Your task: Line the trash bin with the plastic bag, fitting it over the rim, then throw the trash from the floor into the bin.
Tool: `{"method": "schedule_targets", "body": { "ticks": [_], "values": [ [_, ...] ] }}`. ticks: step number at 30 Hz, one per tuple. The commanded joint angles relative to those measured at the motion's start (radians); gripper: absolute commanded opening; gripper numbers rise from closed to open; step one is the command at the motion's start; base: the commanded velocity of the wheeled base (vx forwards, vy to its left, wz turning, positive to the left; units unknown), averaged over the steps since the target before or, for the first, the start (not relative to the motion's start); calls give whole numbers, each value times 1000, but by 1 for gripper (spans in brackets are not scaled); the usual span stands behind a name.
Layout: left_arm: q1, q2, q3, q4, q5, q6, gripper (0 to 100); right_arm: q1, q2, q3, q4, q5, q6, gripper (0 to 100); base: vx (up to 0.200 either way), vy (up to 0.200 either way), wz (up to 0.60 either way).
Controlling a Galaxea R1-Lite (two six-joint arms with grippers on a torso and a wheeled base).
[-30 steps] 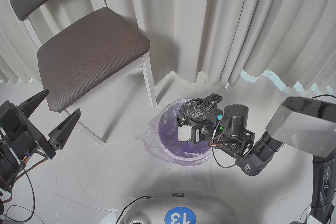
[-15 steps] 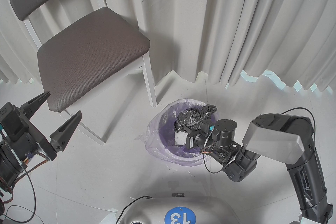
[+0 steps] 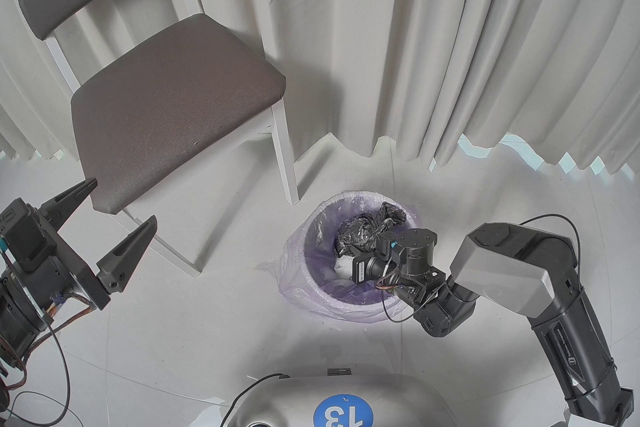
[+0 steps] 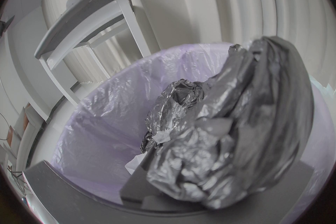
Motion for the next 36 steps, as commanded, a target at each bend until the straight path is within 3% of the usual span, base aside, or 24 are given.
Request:
{"method": "schedule_targets", "body": {
  "ticks": [1,11,24,36],
  "values": [
    [0,2,0,0,0,0,100,-6,9,-54,57,0,-2,0,0,0,0],
    [1,2,0,0,0,2,100,-6,-54,-86,184,-5,-14,0,0,0,0],
    [5,13,3,0,2,0,100,10,-410,204,200,-11,-80,0,0,0,0],
    [0,13,14,-2,0,2,100,63,-528,265,198,-12,-81,0,0,0,0]
  ]
}}
